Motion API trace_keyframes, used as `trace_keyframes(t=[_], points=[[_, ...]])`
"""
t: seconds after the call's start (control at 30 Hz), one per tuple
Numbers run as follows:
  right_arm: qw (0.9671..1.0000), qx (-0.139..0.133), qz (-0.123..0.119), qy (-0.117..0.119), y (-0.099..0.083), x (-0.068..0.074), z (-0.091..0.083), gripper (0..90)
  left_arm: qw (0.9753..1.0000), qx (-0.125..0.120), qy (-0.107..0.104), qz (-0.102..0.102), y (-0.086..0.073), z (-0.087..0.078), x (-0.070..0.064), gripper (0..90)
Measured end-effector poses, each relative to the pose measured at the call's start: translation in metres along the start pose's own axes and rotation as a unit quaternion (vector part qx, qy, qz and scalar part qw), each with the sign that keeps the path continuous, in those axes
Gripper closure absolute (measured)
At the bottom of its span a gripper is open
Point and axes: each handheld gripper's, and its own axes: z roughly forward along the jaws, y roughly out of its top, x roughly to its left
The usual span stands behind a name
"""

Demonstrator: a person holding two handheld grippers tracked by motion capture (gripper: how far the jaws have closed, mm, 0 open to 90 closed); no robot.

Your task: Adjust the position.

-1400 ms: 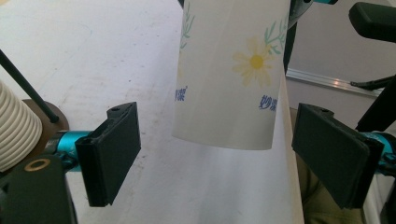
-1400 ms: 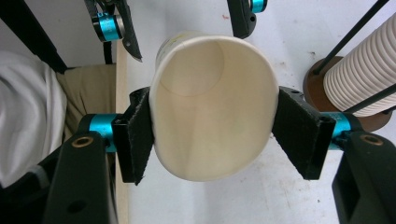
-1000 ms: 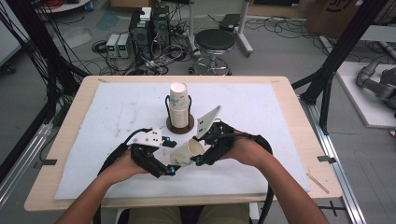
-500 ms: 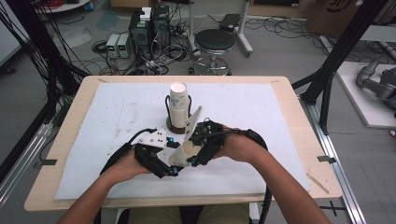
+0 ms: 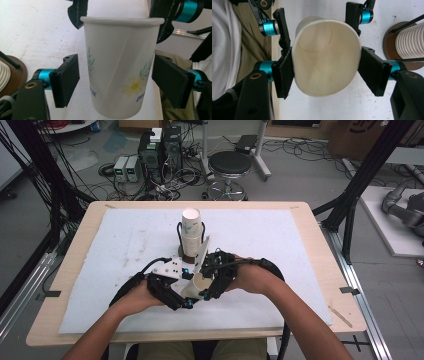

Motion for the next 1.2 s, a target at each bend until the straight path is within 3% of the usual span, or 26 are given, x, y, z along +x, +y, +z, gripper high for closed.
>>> trace_keyframes(t=[0.47,0.7,0.87,1.0,1.13,1.2], points=[[0.9998,0.017,-0.006,0.001,0.001,0.001,0.005,33.4,0.9998,0.014,-0.015,0.001,0.002,0.008,0.001,35.5],[0.9999,0.009,0.002,0.005,-0.001,-0.001,0.006,31.6,0.9997,0.011,-0.02,-0.005,0.001,0.008,0.002,35.5],[0.9991,-0.036,0.024,0.007,-0.007,-0.002,0.004,27.1,0.9998,-0.003,-0.02,-0.009,-0.002,0.004,0.005,34.8],[0.9956,-0.083,0.043,0.009,-0.016,-0.003,0.0,24.4,0.9996,-0.018,-0.013,-0.018,-0.008,0.001,0.007,34.5],[0.9882,-0.139,0.064,0.0,-0.031,-0.004,-0.006,22.9,0.9989,-0.037,-0.005,-0.027,-0.015,-0.003,0.008,33.6],[0.9815,-0.172,0.084,-0.003,-0.043,-0.004,-0.01,22.8,0.9982,-0.049,0.0,-0.035,-0.019,-0.005,0.008,33.0]])
